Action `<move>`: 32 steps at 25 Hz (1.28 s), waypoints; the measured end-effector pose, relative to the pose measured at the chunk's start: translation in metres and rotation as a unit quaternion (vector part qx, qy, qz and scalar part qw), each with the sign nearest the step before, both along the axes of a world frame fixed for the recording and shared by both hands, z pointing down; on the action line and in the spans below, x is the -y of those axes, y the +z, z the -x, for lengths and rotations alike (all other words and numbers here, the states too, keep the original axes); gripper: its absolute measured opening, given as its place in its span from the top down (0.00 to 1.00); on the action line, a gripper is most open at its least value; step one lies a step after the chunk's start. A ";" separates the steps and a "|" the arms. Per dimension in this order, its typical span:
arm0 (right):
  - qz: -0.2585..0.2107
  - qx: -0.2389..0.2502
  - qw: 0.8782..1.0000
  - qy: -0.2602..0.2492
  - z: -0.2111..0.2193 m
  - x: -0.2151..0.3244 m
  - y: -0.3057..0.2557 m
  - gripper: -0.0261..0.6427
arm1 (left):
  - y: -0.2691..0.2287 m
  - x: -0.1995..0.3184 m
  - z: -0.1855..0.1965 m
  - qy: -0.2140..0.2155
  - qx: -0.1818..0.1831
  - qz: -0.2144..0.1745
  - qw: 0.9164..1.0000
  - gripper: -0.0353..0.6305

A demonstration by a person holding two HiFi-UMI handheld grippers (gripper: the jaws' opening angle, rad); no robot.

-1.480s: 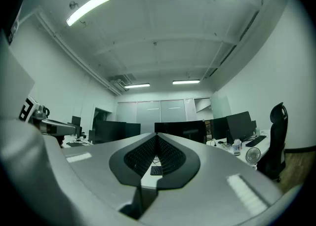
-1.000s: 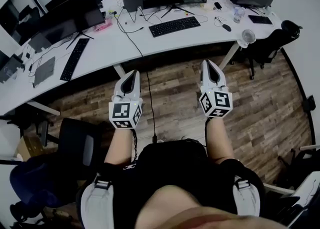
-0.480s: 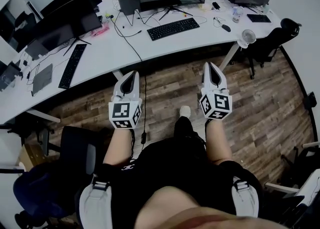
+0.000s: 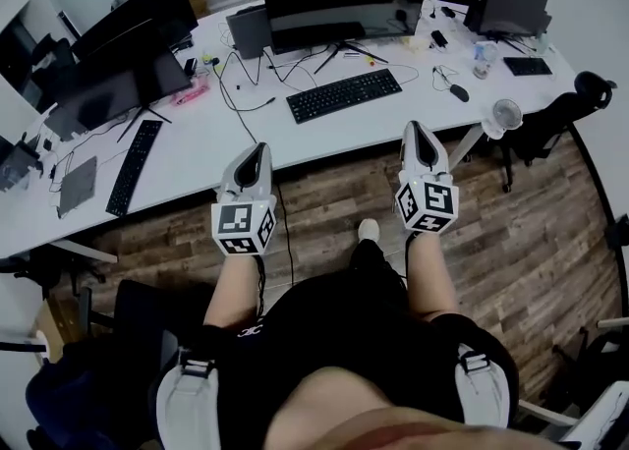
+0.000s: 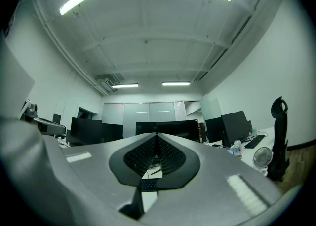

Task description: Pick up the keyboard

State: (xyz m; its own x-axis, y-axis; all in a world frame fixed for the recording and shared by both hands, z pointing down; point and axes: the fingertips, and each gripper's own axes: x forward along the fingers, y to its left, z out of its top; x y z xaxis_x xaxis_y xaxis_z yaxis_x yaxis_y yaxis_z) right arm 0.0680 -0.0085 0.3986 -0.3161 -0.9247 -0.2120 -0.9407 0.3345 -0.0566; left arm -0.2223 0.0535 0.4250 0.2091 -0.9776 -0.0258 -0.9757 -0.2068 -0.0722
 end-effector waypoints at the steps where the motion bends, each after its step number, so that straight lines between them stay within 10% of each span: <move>1: 0.001 0.000 1.000 -0.003 -0.004 0.023 -0.001 0.97 | 0.000 0.021 -0.004 -0.002 0.000 0.001 1.000 0.87; 16: 0.047 -0.019 0.996 -0.073 -0.055 0.332 -0.009 0.97 | -0.019 0.293 -0.055 -0.060 -0.018 0.024 0.998 0.87; 32: 0.220 -0.050 0.951 -0.210 -0.057 0.473 0.073 0.97 | 0.061 0.349 0.028 -0.114 -0.092 0.167 0.975 0.87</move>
